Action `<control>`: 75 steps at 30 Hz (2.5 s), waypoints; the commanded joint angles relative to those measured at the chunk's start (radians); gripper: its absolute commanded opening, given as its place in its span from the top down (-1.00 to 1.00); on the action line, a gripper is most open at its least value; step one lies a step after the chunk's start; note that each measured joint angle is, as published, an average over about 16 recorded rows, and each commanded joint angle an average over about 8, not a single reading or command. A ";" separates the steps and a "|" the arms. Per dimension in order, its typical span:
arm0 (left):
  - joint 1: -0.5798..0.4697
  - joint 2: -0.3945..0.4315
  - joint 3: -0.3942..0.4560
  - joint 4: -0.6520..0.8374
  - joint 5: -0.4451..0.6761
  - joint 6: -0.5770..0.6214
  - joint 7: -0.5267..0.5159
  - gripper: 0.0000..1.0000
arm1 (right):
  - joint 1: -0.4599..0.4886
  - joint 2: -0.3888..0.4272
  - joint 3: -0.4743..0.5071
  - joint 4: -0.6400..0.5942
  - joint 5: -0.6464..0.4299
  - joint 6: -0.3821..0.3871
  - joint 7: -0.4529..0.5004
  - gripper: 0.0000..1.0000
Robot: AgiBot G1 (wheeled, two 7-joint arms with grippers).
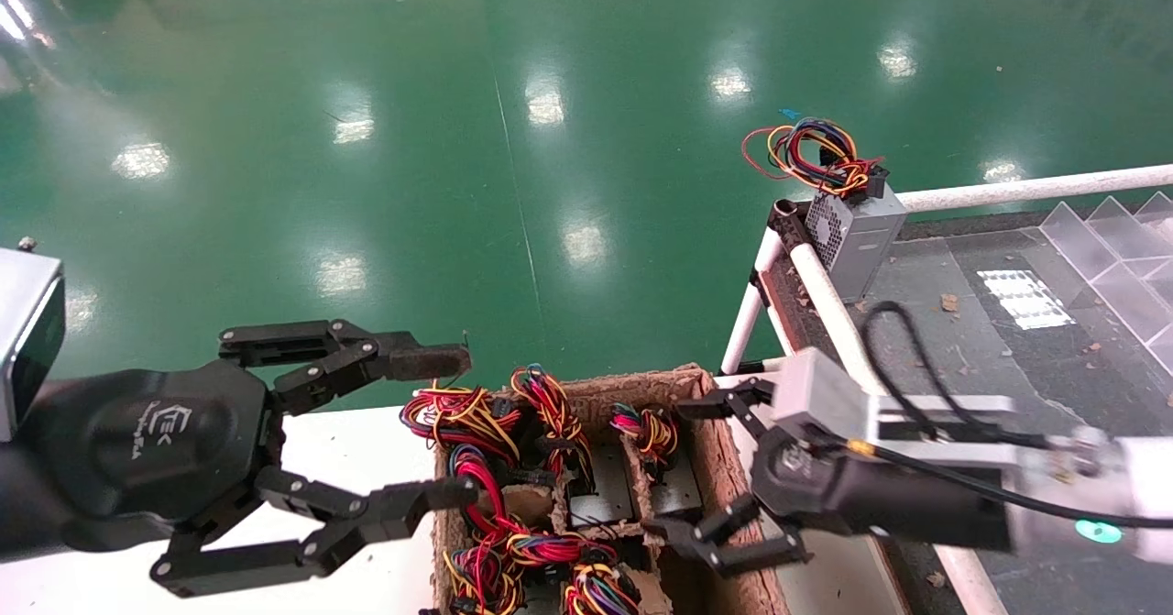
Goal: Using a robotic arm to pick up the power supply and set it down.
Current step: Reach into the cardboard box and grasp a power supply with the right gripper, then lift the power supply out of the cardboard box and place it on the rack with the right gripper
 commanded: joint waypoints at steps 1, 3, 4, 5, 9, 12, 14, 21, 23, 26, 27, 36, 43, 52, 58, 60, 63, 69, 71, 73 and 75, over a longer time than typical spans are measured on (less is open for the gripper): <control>0.000 0.000 0.000 0.000 0.000 0.000 0.000 -1.00 | 0.012 -0.028 -0.024 -0.018 -0.051 0.023 0.008 1.00; 0.000 0.000 0.000 0.000 0.000 0.000 0.000 -1.00 | 0.016 -0.043 -0.030 -0.027 -0.067 0.041 0.008 1.00; 0.000 0.000 0.000 0.000 0.000 0.000 0.000 -1.00 | 0.018 -0.049 -0.031 -0.030 -0.073 0.048 0.008 1.00; 0.000 0.000 0.000 0.000 0.000 0.000 0.000 -1.00 | 0.019 -0.054 -0.032 -0.033 -0.078 0.056 0.008 1.00; 0.000 0.000 0.000 0.000 0.000 0.000 0.000 -1.00 | 0.019 -0.075 -0.036 -0.036 -0.097 0.086 0.006 1.00; 0.000 0.000 0.000 0.000 0.000 0.000 0.000 -1.00 | 0.018 -0.088 -0.040 -0.036 -0.112 0.108 0.005 1.00; 0.000 0.000 0.000 0.000 0.000 0.000 0.000 -1.00 | 0.016 -0.096 -0.043 -0.037 -0.121 0.121 0.006 1.00; 0.000 0.000 0.000 0.000 0.000 0.000 0.000 -1.00 | 0.011 -0.119 -0.050 -0.046 -0.144 0.157 0.009 1.00; 0.000 0.000 0.000 0.000 0.000 0.000 0.000 -1.00 | 0.010 -0.126 -0.052 -0.050 -0.150 0.164 0.007 1.00; 0.000 0.000 0.000 0.000 0.000 0.000 0.000 -1.00 | 0.010 -0.137 -0.057 -0.060 -0.159 0.173 0.003 1.00; 0.000 0.000 0.000 0.000 0.000 0.000 0.000 -1.00 | 0.011 -0.140 -0.058 -0.064 -0.163 0.176 0.001 1.00; 0.000 0.000 0.000 0.000 0.000 0.000 0.000 -1.00 | 0.009 -0.150 -0.058 -0.071 -0.174 0.195 -0.013 1.00; 0.000 0.000 0.000 0.000 0.000 0.000 0.000 -1.00 | -0.001 -0.135 -0.044 -0.056 -0.163 0.206 -0.025 1.00; 0.000 0.000 0.001 0.000 0.000 0.000 0.000 -1.00 | -0.012 -0.072 0.025 0.013 -0.087 0.223 -0.026 1.00; 0.000 0.000 0.001 0.000 0.000 0.000 0.000 -1.00 | -0.007 -0.003 0.106 0.083 0.003 0.230 -0.021 1.00; 0.000 0.000 0.001 0.000 0.000 0.000 0.000 -1.00 | 0.002 0.019 0.137 0.097 0.036 0.230 -0.026 1.00; 0.000 0.000 0.001 0.000 0.000 0.000 0.000 -1.00 | 0.024 0.052 0.186 0.109 0.087 0.225 -0.038 1.00; 0.000 0.000 0.001 0.000 -0.001 0.000 0.000 -1.00 | 0.096 0.107 0.277 0.108 0.174 0.210 -0.063 1.00; 0.000 0.000 0.001 0.000 -0.001 0.000 0.000 -1.00 | 0.123 0.120 0.299 0.104 0.184 0.217 -0.071 1.00; 0.000 0.000 0.001 0.000 -0.001 0.000 0.000 -1.00 | 0.150 0.131 0.315 0.098 0.177 0.236 -0.083 1.00; 0.000 0.000 0.001 0.000 -0.001 0.000 0.000 -1.00 | 0.174 0.139 0.325 0.088 0.157 0.263 -0.095 1.00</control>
